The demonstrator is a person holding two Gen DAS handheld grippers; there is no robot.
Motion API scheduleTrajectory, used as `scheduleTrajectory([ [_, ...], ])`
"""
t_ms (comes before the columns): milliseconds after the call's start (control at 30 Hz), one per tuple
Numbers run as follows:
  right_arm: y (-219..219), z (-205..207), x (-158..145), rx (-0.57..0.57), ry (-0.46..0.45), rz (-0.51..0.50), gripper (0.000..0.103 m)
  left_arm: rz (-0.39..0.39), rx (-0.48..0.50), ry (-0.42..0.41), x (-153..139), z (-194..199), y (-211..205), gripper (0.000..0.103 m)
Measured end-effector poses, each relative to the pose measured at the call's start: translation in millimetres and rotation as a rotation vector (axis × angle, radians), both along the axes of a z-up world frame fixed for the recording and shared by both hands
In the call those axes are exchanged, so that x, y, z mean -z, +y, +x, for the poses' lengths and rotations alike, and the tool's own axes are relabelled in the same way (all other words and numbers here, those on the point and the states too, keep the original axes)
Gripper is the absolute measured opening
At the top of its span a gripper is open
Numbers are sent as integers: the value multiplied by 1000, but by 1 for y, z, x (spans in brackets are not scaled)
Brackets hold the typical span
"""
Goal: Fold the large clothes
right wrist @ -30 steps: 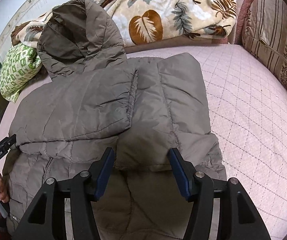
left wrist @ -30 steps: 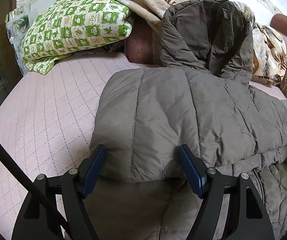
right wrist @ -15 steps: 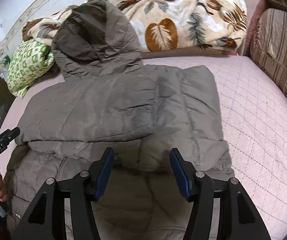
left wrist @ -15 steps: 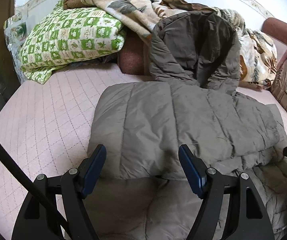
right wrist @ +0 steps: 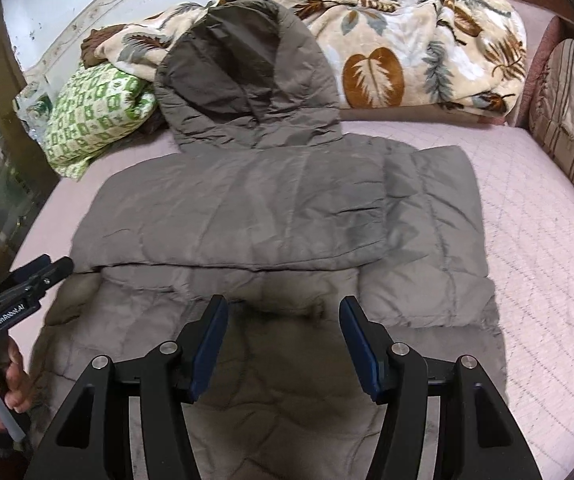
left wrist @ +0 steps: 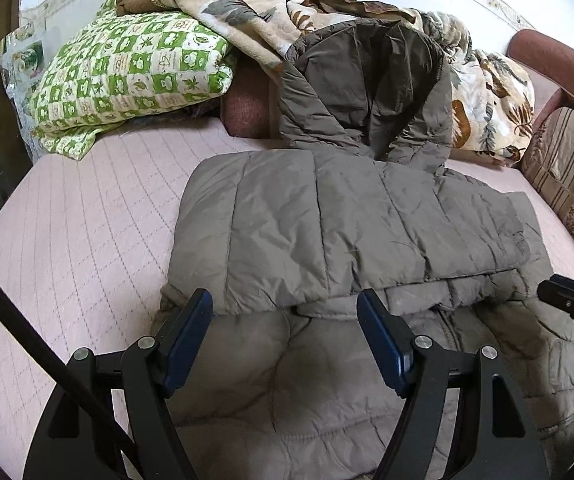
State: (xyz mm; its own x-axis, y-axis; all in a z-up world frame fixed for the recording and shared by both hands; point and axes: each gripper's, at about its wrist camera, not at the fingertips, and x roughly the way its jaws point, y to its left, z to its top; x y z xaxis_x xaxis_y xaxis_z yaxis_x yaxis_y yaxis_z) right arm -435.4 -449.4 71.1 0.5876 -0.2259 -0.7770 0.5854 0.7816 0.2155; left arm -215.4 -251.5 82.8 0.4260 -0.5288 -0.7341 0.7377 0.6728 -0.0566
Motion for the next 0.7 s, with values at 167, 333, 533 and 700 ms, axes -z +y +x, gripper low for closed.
scheduleTrajectory([
  [167,6,-9,-6,-2,-23,25,62,-14,-15,19,-16,-15,9,74],
  [333,17,-27,-16,28,-50,20,62,-52,-3,18,-26,-53,29,74],
  [533,53,-44,-9,0,-35,27,62,31,7,-9,0,-98,56,74],
  [700,82,-61,-9,-27,-23,-10,62,46,9,12,7,-118,71,74],
])
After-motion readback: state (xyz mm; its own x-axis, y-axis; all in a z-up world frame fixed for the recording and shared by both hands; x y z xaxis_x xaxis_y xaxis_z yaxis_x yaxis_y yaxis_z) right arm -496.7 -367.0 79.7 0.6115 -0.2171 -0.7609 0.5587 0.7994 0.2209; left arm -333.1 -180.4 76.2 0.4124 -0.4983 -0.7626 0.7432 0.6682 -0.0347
